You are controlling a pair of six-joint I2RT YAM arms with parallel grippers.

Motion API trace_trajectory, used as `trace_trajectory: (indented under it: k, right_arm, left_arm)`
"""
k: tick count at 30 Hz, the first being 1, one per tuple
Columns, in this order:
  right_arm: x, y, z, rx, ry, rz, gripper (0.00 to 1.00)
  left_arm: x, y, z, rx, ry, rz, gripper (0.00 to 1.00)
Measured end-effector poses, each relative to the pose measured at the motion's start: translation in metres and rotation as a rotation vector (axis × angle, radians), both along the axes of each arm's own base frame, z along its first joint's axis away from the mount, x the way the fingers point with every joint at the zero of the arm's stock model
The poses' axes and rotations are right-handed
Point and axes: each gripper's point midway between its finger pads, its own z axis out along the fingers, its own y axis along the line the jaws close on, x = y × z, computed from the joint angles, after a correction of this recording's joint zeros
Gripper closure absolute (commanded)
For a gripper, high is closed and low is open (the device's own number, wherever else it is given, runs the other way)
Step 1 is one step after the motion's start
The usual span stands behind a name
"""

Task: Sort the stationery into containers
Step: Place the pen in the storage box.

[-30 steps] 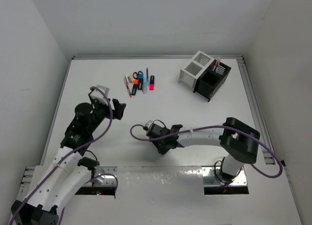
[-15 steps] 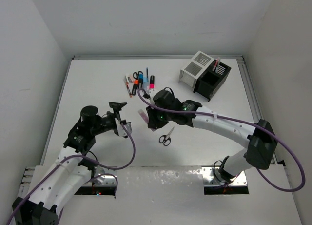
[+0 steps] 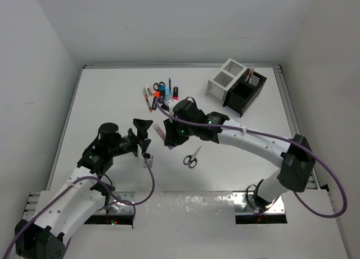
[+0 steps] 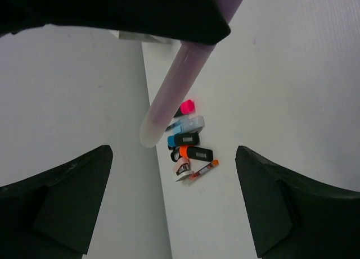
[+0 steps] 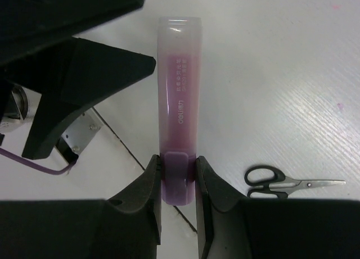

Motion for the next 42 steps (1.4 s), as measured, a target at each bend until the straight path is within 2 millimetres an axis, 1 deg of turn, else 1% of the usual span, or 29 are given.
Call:
trace_trajectory:
  k: [4,8,9,11,12,14,17,18,19,20,21,22,23,24,25,26,27,28,30,31,32,33,35,38,39,40,41,42]
  right_arm:
    - [0.004,0.008,-0.001,0.007,0.005,0.005,1.00]
    - [0.008,0.022,0.007,0.048,0.005,0.011,1.00]
    - [0.010,0.025,0.009,0.060,0.004,0.013,1.00]
    - [0.011,0.032,0.012,0.083,0.007,0.018,1.00]
    - [0.012,0.034,0.011,0.088,0.009,0.020,1.00]
    - [0.012,0.037,0.009,0.092,0.018,0.022,1.00]
    - [0.012,0.042,0.006,0.099,0.033,0.027,1.00]
    - [0.011,0.043,0.004,0.099,0.037,0.029,1.00]
    - [0.011,0.043,0.003,0.099,0.042,0.030,1.00]
    - [0.011,0.044,0.002,0.097,0.047,0.031,1.00]
    - [0.010,0.044,0.001,0.097,0.052,0.034,1.00]
    - [0.010,0.045,0.001,0.100,0.053,0.034,1.00]
    - [0.012,0.045,0.003,0.106,0.051,0.032,1.00]
    - [0.012,0.044,0.003,0.105,0.054,0.031,1.00]
    - [0.012,0.044,0.003,0.106,0.056,0.033,0.87]
    - [0.012,0.045,0.004,0.109,0.055,0.034,0.80]
    - [0.012,0.044,0.004,0.110,0.056,0.034,0.69]
    - [0.014,0.043,0.005,0.113,0.059,0.031,0.54]
    - [0.017,0.040,0.010,0.124,0.054,0.031,0.45]
    - [0.021,0.037,0.015,0.132,0.046,0.029,0.40]
    - [0.026,0.032,0.022,0.145,0.033,0.016,0.33]
    - [0.033,0.025,0.031,0.159,0.013,0.001,0.30]
    - [0.051,0.006,0.057,0.193,-0.049,-0.041,0.29]
    - [0.071,-0.029,0.106,0.254,-0.176,-0.116,0.27]
    - [0.074,-0.038,0.121,0.273,-0.217,-0.135,0.29]
    - [0.075,-0.045,0.135,0.291,-0.253,-0.146,0.35]
    - [0.074,-0.051,0.147,0.309,-0.289,-0.150,0.42]
    - [0.071,-0.054,0.158,0.325,-0.319,-0.144,0.57]
  left_arm:
    - [-0.001,-0.001,-0.005,0.024,-0.026,-0.021,0.16]
    - [0.001,-0.002,-0.005,0.043,-0.053,-0.036,0.22]
    - [0.002,-0.003,-0.006,0.048,-0.056,-0.040,0.26]
    - [0.004,-0.003,-0.008,0.058,-0.057,-0.044,0.29]
    - [0.005,-0.003,-0.010,0.062,-0.055,-0.044,0.33]
    - [0.006,-0.004,-0.013,0.071,-0.051,-0.046,0.38]
    - [0.007,-0.004,-0.015,0.084,-0.058,-0.053,0.55]
    - [0.008,-0.005,-0.015,0.086,-0.062,-0.056,0.65]
    - [0.008,-0.005,-0.015,0.086,-0.063,-0.058,0.71]
    - [0.009,-0.006,-0.014,0.087,-0.070,-0.059,0.81]
    - [0.009,-0.006,-0.013,0.088,-0.076,-0.060,0.86]
    - [0.009,-0.004,-0.017,0.099,-0.067,-0.055,0.92]
    - [0.007,-0.003,-0.023,0.108,-0.048,-0.052,0.97]
    - [0.008,-0.002,-0.022,0.109,-0.052,-0.051,1.00]
    - [0.008,-0.002,-0.022,0.106,-0.049,-0.049,1.00]
    - [0.008,-0.002,-0.022,0.101,-0.043,-0.045,1.00]
    - [0.007,-0.002,-0.022,0.095,-0.034,-0.040,1.00]
    - [0.007,-0.002,-0.023,0.083,-0.014,-0.030,1.00]
    - [0.006,-0.003,-0.022,0.047,0.035,-0.009,1.00]
    - [0.005,-0.003,-0.021,0.021,0.073,0.006,1.00]
    - [0.005,-0.004,-0.017,-0.007,0.108,0.024,1.00]
    - [0.005,-0.005,-0.012,-0.043,0.150,0.045,1.00]
    - [0.005,-0.009,0.002,-0.125,0.244,0.083,1.00]
    - [0.004,-0.019,0.024,-0.255,0.400,0.120,1.00]
    - [0.002,-0.022,0.029,-0.297,0.464,0.130,1.00]
    - [0.000,-0.025,0.031,-0.327,0.512,0.136,1.00]
    - [-0.003,-0.030,0.034,-0.373,0.594,0.146,1.00]
    - [-0.006,-0.034,0.034,-0.415,0.679,0.160,1.00]
